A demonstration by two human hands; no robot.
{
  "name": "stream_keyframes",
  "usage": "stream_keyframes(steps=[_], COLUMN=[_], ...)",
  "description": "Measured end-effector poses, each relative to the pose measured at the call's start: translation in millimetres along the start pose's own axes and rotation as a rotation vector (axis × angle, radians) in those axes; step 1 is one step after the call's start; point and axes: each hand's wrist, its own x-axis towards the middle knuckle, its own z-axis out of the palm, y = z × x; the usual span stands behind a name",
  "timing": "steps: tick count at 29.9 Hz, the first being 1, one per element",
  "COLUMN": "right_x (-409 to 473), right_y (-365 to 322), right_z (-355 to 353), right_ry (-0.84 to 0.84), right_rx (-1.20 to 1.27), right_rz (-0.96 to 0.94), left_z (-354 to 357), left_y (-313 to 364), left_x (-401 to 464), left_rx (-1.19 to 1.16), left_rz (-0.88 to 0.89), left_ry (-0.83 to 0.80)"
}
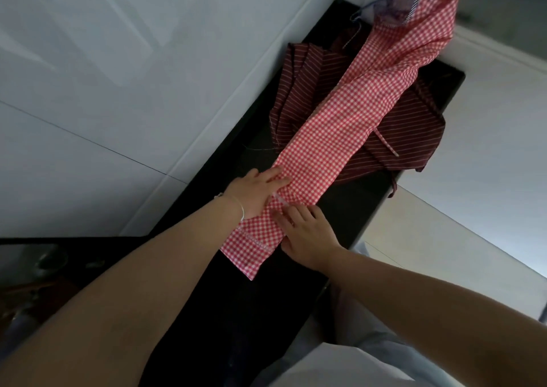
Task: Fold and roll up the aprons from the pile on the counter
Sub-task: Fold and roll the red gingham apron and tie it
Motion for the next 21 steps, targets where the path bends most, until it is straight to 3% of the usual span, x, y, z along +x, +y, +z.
stream_keyframes(steps=[6, 11, 15, 18, 21], right_x=[8, -20, -47, -57, -53], right_y=[-10, 19, 53, 59, 51], right_z=[2, 4, 1, -14, -36], right_ry=[0.05, 0.025, 0.031, 0.01, -0.041], right_rx=[-0.003, 0.005, 0.19, 0.562, 1.049], right_rz=[0.12, 0.029, 0.001, 0.212, 0.681], left_z=[4, 8, 29, 38, 34], left_y=[-1, -7, -6, -3, 1], left_x=[2, -3, -4, -4, -10], left_rx=[0.105, 0.243, 0.339, 0.305, 0.185], left_rz=[0.019, 0.143, 0.248, 0.231, 0.202], left_ry=[0.047, 0.106, 0.143, 0.087, 0.078])
